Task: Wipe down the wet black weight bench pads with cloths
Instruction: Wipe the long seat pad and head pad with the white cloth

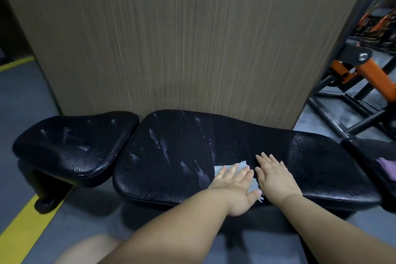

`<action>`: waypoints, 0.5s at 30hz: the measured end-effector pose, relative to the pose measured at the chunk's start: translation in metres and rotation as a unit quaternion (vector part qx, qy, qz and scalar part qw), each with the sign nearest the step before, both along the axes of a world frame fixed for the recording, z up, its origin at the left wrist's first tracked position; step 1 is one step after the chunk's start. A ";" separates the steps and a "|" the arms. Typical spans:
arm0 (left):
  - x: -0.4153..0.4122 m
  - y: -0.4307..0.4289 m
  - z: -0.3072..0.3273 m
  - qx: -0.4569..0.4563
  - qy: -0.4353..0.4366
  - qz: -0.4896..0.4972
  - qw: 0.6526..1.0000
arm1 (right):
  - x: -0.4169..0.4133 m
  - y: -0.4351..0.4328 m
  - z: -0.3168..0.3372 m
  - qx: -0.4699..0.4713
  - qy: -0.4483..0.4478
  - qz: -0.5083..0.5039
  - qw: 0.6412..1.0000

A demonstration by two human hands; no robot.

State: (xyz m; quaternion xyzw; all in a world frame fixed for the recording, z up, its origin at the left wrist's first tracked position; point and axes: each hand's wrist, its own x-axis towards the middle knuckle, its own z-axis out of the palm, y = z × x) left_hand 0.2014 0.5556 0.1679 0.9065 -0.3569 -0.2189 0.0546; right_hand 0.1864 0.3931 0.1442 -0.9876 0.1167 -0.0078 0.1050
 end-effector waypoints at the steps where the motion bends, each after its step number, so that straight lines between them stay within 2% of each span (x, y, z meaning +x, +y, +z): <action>1: -0.001 0.001 -0.001 0.001 -0.002 -0.004 1.000 | -0.002 0.002 0.000 -0.005 0.001 -0.005 1.000; 15: 0.021 0.001 -0.001 -0.009 0.015 -0.041 0.999 | 0.001 0.001 -0.009 -0.018 0.004 -0.029 0.999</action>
